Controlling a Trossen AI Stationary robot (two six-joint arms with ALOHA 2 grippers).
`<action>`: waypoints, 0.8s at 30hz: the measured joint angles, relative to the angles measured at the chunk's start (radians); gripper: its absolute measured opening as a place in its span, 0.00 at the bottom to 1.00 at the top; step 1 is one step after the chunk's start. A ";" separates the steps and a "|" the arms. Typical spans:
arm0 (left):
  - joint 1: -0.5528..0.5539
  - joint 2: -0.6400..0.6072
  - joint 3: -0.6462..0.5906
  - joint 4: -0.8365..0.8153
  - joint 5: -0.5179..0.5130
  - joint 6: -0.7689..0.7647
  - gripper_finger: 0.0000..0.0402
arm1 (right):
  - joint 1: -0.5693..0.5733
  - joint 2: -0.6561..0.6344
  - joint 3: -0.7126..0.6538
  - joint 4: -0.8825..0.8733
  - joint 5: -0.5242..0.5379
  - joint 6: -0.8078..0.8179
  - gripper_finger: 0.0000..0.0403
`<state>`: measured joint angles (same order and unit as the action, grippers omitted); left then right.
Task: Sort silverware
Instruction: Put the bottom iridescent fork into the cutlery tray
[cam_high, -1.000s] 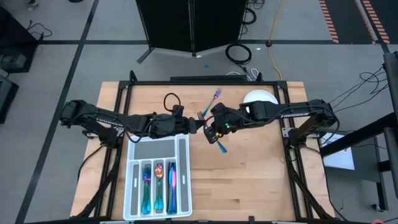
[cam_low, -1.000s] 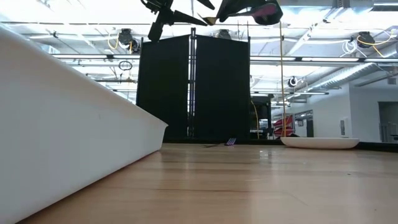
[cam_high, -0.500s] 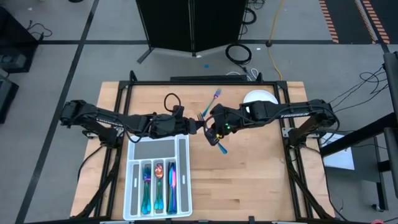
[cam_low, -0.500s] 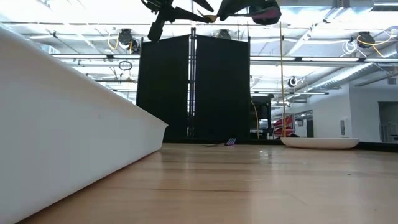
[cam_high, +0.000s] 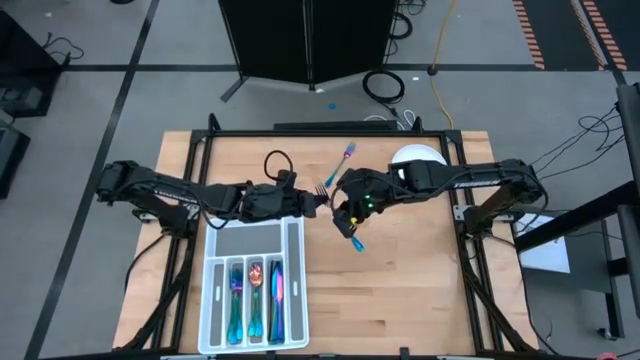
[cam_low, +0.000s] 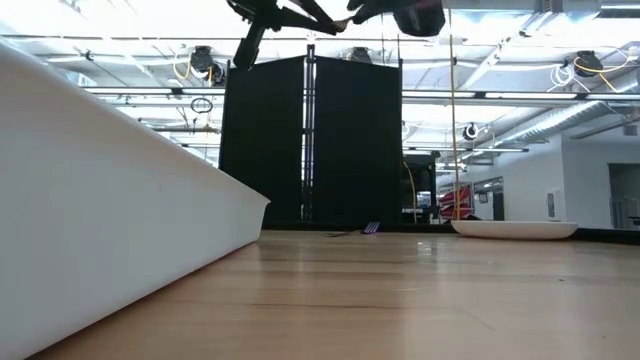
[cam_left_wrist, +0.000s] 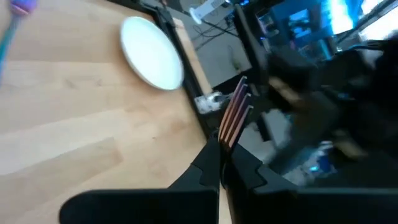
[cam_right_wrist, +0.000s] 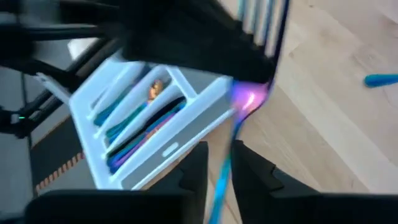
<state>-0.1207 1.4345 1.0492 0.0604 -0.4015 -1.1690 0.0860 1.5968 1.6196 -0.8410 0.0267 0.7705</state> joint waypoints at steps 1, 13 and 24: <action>0.006 -0.004 0.000 -0.016 0.000 0.004 0.01 | 0.000 -0.010 0.000 -0.002 -0.001 -0.007 0.15; 0.095 -0.173 0.000 -0.340 0.368 0.129 0.00 | 0.031 -0.185 0.000 -0.134 0.146 -0.067 0.34; -0.086 -0.343 -0.006 -0.832 0.566 -0.060 0.00 | 0.182 -0.185 -0.001 -0.254 0.299 0.029 0.35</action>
<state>-0.2063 1.0911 1.0432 -0.7714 0.1646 -1.2290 0.2685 1.4113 1.6184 -1.0954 0.3260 0.7994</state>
